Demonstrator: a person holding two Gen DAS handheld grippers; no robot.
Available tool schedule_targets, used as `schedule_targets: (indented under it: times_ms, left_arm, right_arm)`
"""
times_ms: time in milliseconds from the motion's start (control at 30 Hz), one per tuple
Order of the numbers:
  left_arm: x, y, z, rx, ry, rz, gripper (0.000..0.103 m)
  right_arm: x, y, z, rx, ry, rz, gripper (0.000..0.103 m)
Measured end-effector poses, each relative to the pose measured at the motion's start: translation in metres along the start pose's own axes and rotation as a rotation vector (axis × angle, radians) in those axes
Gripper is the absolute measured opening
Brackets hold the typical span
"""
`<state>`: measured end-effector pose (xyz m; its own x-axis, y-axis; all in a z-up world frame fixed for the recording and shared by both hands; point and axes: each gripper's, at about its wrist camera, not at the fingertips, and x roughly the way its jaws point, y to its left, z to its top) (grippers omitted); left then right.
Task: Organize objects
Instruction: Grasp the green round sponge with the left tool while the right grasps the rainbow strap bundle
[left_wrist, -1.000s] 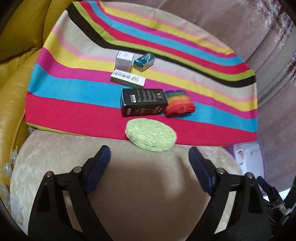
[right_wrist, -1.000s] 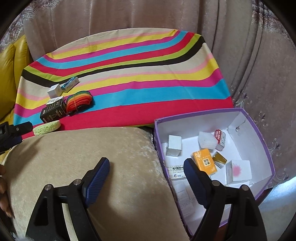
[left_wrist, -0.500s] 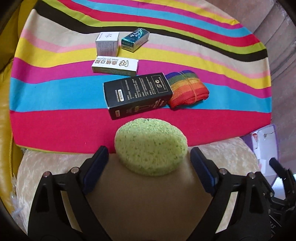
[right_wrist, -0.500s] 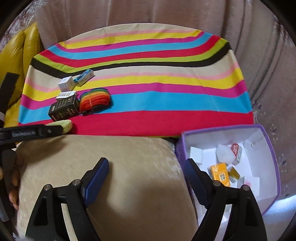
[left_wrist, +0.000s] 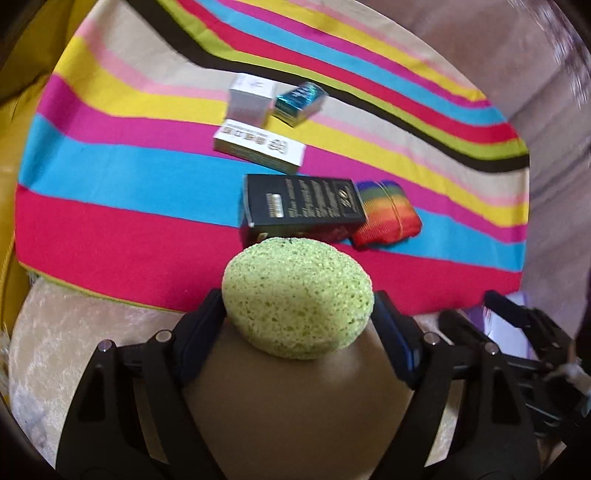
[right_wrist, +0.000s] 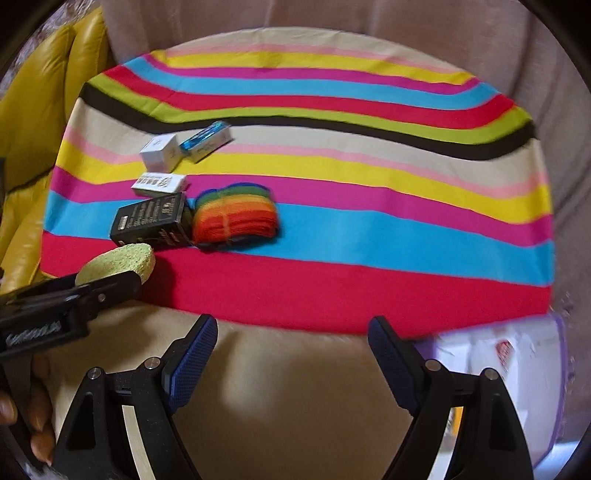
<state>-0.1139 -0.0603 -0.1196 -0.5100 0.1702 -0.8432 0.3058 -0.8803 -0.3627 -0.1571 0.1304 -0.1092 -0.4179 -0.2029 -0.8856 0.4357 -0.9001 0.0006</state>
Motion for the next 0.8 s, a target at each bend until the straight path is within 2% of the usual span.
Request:
schedule_targets:
  times_ms: [133, 433, 800]
  left_arm:
    - [-0.006, 0.008, 0.001, -0.045, -0.048, -0.016, 0.082]
    - [-0.02, 0.019, -0.001, -0.1, -0.153, -0.029, 0.082]
    - [-0.016, 0.021, -0.002, -0.101, -0.159, -0.041, 0.082]
  right_arm:
    - [0.02, 0.016, 0.022, -0.054, 0.032, 0.037, 0.085]
    - [0.046, 0.04, 0.054, -0.113, 0.023, 0.034, 0.085]
    - [0.079, 0.046, 0.076, -0.121, 0.05, 0.016, 0.085]
